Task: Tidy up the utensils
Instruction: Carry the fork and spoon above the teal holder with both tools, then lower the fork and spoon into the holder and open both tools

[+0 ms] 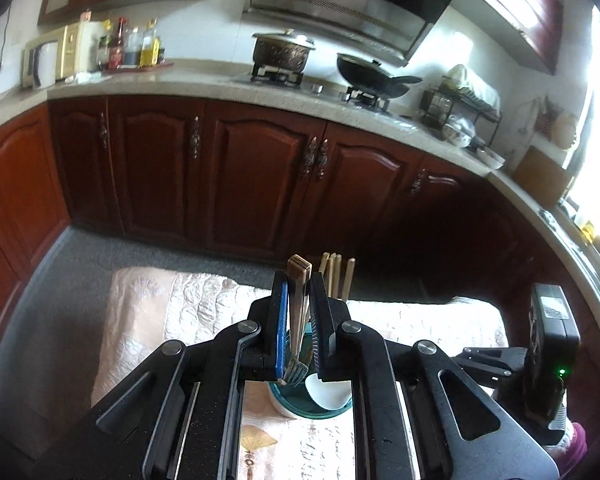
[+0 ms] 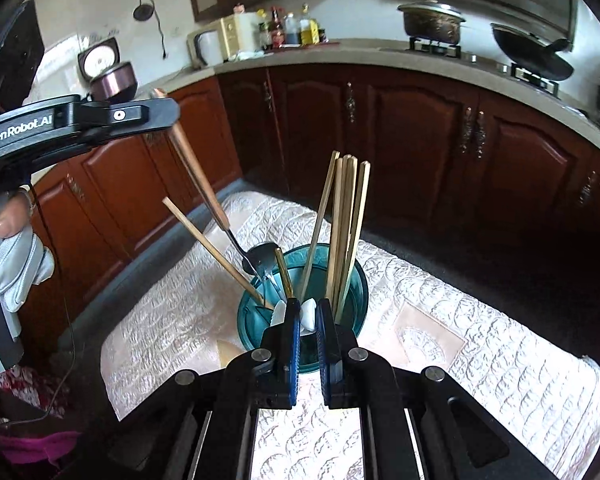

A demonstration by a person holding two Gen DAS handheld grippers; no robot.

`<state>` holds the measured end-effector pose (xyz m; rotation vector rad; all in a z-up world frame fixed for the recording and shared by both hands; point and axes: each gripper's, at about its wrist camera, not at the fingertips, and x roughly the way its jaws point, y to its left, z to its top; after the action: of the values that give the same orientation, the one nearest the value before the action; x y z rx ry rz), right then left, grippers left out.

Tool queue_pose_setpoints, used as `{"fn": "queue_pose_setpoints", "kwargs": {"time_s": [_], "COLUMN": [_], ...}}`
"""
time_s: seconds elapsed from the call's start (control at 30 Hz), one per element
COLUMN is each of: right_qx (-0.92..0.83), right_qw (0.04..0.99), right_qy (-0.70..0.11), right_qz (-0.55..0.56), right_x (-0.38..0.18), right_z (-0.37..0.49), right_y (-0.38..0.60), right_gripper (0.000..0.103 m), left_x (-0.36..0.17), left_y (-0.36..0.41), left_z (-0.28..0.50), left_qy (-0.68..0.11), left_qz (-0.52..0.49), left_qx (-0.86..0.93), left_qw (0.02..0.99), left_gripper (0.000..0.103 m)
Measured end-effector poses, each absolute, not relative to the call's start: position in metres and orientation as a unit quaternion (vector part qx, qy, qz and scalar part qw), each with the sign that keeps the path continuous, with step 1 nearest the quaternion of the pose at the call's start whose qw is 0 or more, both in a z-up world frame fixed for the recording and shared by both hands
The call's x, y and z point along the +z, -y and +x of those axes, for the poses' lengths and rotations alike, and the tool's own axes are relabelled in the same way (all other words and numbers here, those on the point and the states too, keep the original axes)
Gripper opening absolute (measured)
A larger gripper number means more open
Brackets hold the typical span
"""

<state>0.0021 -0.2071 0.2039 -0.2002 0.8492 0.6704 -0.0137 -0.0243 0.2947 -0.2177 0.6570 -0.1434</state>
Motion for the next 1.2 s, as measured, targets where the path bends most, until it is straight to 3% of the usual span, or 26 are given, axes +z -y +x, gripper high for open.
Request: {"fn": "queue_pose_setpoints", "kwargs": {"time_s": [0.63, 1.2], "right_qx": [0.339, 0.328], "right_qw": [0.832, 0.828], "right_qy": [-0.426, -0.450], "right_qz": [-0.109, -0.065], "right_x": [0.174, 0.143], "right_z": [0.018, 0.033], "right_y": [0.186, 0.190], "right_gripper": [0.008, 0.009], "left_x": [0.276, 0.220], "left_y": [0.048, 0.071], "left_z": [0.015, 0.029], "left_qy": [-0.293, -0.358], "left_qz": [-0.080, -0.056], "left_qx": [-0.050, -0.052], "left_qw": [0.952, 0.930], "left_gripper": [0.009, 0.010]}}
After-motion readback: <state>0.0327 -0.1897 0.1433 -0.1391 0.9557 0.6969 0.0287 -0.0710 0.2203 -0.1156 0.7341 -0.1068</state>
